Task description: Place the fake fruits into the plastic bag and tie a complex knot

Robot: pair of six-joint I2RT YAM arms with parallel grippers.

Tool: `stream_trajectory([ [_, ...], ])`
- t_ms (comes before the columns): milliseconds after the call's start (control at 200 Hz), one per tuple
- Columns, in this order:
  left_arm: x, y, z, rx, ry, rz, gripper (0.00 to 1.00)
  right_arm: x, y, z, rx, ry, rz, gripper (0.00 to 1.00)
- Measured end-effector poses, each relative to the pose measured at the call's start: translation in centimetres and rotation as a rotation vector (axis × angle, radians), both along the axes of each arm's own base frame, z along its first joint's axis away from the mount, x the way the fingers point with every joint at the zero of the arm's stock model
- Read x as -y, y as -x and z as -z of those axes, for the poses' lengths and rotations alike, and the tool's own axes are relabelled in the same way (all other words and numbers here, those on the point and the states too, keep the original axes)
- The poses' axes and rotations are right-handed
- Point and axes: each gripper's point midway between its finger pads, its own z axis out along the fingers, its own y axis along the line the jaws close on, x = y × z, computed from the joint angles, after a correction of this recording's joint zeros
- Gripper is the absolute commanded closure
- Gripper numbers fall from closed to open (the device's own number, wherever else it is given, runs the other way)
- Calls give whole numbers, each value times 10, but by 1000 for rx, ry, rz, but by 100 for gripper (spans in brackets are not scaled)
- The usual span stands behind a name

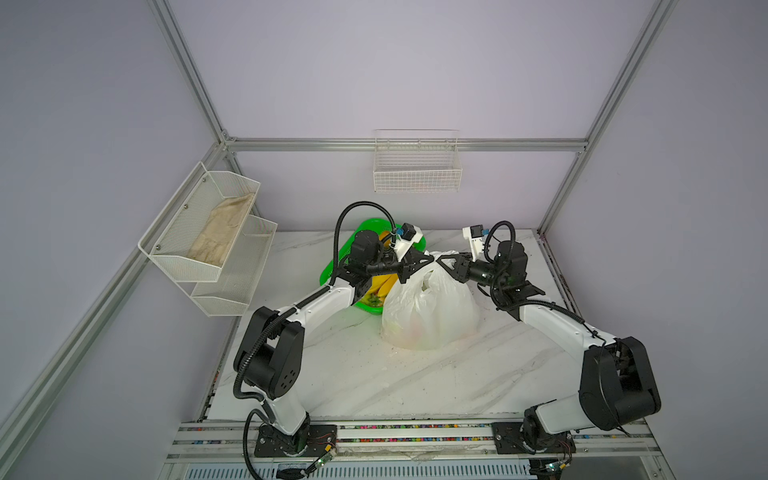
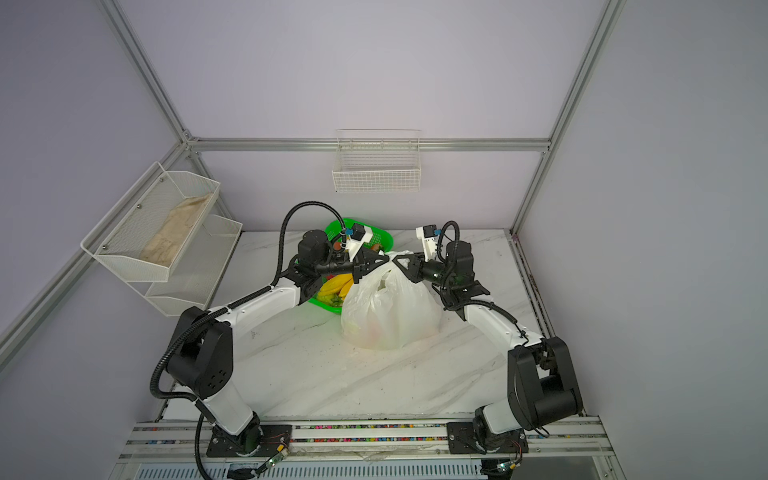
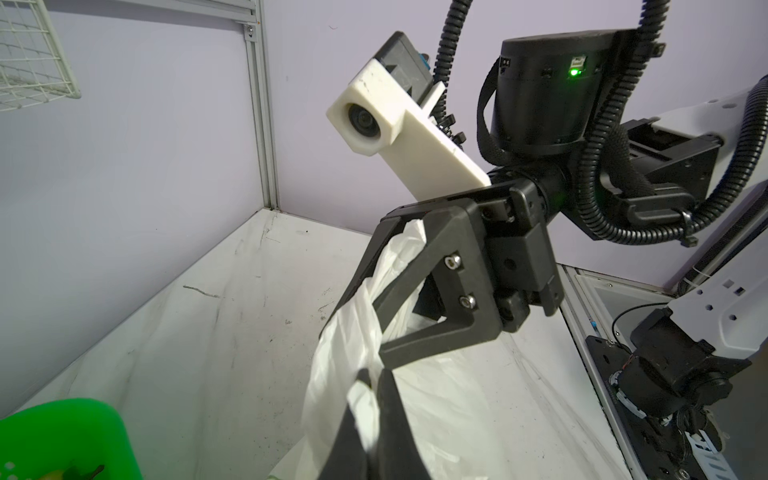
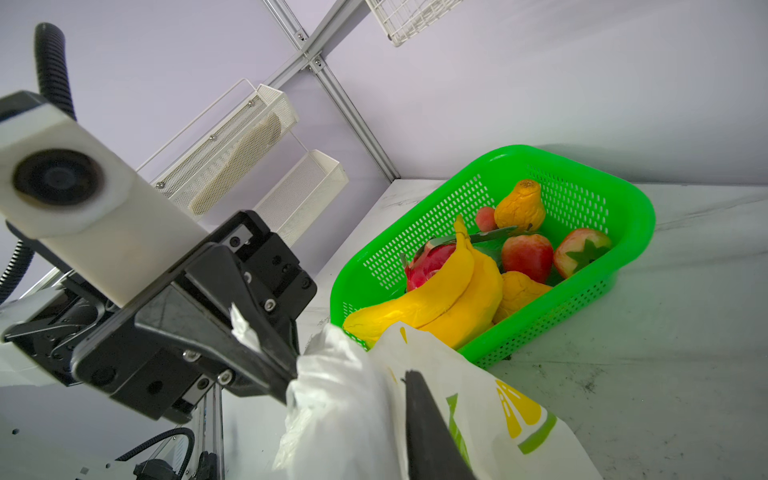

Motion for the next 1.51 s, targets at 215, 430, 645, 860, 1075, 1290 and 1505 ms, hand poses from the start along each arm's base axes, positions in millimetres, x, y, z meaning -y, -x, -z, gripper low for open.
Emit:
stream_trajectory([
  [215,1,-2,1,-3,-5,-17,95,2,-1,4,-18,5,3,60],
  [430,1,-3,2,-4,-7,-29,95,7,0,2,-44,-6,19,55],
  [645,3,-3,2,3,-11,-33,95,8,1,-2,-81,-58,29,56],
  [860,6,-1,4,29,-27,-38,94,8,2,-6,-114,-134,39,57],
  [1075,7,1,3,68,-56,-53,92,8,2,-17,-104,-188,37,54],
  [1290,11,4,12,97,-111,-65,88,6,2,-20,-99,-200,37,54],
  [1505,14,7,24,114,-169,-69,84,0,-2,-12,-110,-195,48,59],
])
